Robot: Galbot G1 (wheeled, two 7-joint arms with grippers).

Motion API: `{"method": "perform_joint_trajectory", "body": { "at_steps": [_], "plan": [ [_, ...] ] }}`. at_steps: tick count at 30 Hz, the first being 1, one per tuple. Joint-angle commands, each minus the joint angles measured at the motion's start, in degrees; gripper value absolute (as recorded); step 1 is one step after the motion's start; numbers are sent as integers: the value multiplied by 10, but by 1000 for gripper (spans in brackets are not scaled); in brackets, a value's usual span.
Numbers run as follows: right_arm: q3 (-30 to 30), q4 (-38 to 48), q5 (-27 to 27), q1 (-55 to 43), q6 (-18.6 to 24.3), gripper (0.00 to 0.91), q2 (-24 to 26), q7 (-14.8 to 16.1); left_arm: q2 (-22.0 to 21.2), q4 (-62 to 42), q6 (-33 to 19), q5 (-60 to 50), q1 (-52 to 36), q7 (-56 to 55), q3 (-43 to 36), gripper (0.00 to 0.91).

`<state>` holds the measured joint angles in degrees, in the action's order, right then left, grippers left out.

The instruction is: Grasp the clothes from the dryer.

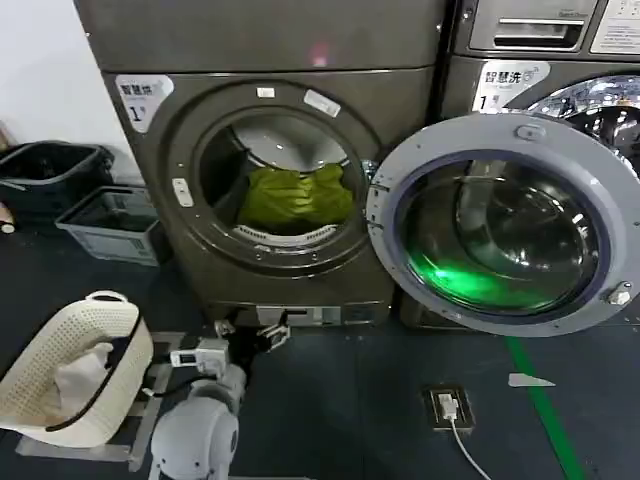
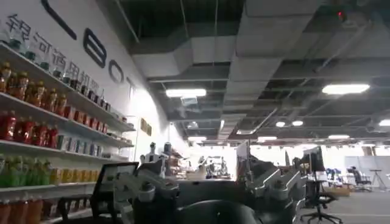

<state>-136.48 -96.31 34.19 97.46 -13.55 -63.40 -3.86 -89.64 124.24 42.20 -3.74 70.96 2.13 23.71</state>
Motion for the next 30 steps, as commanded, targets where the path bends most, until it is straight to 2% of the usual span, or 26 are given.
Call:
{"method": "perform_joint_trajectory", "body": {
  "at_steps": [1,7,12,30],
  "plan": [
    [2,-1,-1,0,5,907,-1,-7,0,2,28,-2,0,0,-1,907],
    [0,-5,21,0,20,907,-12,-19,2,3,28,-10,0,3,-3,907],
    [-1,-8,21,4,36,907,-18,-17,4,5,28,-10,-1,3,-3,907],
    [-1,-11,25,0,35,907,-9,-18,2,10,28,-20,7,-6,-8,907]
  ]
}}
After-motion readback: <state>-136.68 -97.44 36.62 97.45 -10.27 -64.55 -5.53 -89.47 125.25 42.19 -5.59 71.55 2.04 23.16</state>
